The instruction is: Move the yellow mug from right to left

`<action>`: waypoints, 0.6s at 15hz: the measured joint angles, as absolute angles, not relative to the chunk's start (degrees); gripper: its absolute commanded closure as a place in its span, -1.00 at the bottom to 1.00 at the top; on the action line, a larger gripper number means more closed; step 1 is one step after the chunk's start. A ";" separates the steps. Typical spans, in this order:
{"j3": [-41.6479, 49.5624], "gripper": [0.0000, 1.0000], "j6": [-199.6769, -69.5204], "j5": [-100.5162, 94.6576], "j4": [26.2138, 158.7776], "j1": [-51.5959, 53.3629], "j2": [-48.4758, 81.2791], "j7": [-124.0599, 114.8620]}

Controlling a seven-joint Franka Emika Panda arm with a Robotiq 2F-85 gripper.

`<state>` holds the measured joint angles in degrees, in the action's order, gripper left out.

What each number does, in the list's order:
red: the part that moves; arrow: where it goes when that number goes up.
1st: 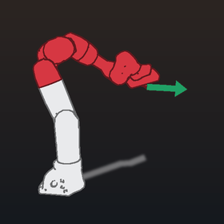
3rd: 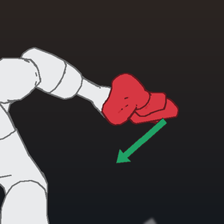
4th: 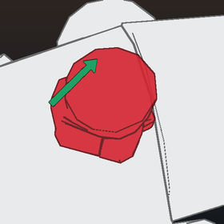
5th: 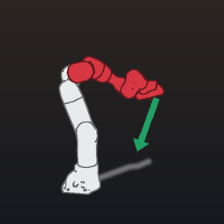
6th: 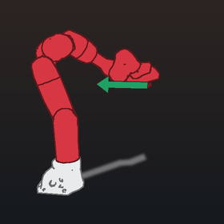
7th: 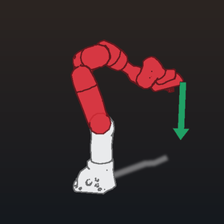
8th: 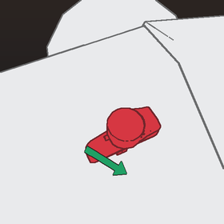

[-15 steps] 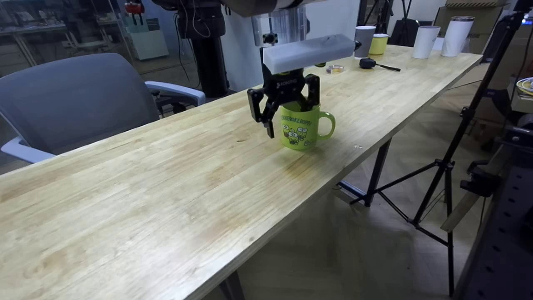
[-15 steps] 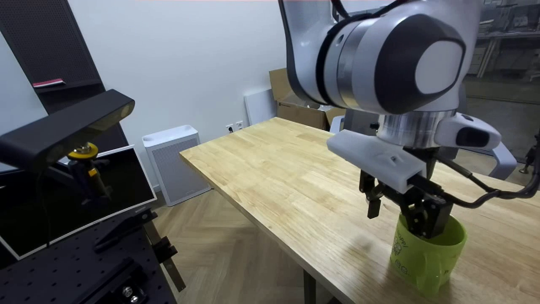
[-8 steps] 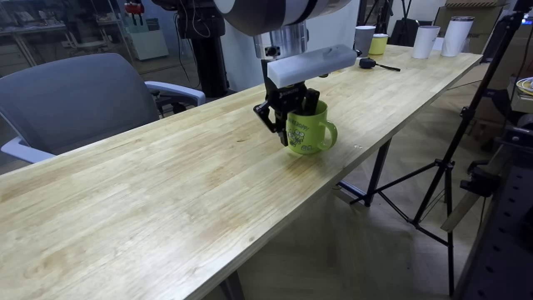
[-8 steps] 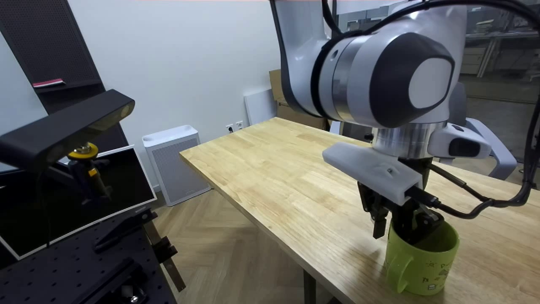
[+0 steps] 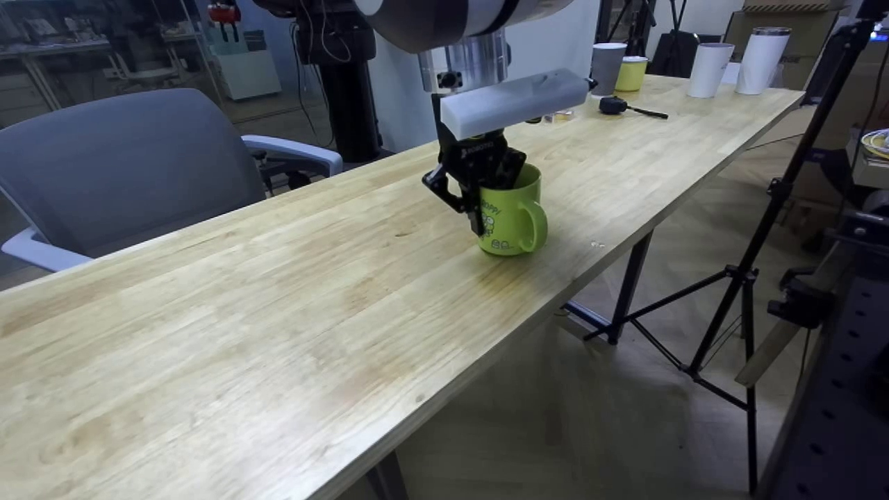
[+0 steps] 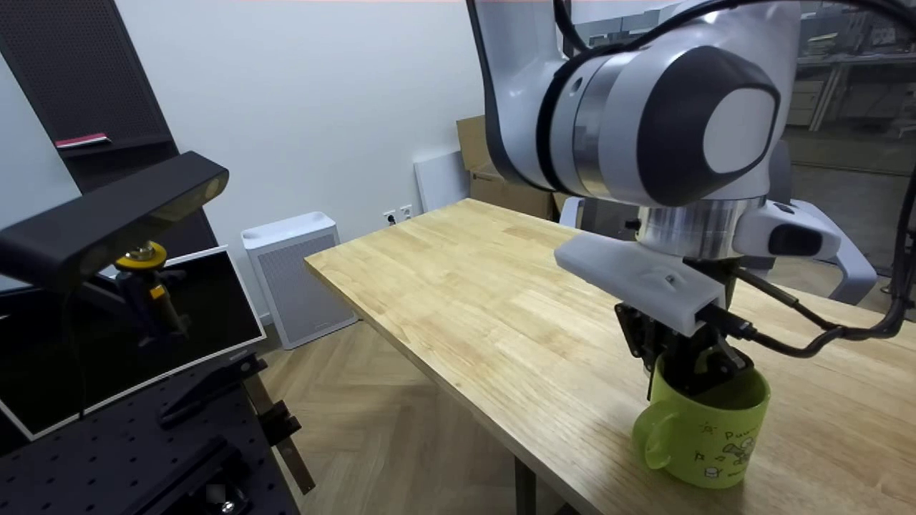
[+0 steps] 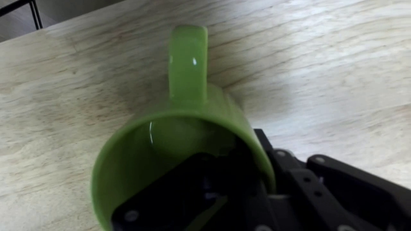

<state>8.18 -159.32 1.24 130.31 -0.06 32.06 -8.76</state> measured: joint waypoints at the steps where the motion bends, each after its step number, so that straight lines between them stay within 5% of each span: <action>1: 8.12 0.96 -158.80 1.32 129.45 -0.07 32.00 -8.78; 9: 7.24 0.96 -155.10 3.53 123.27 -0.81 30.54 -8.75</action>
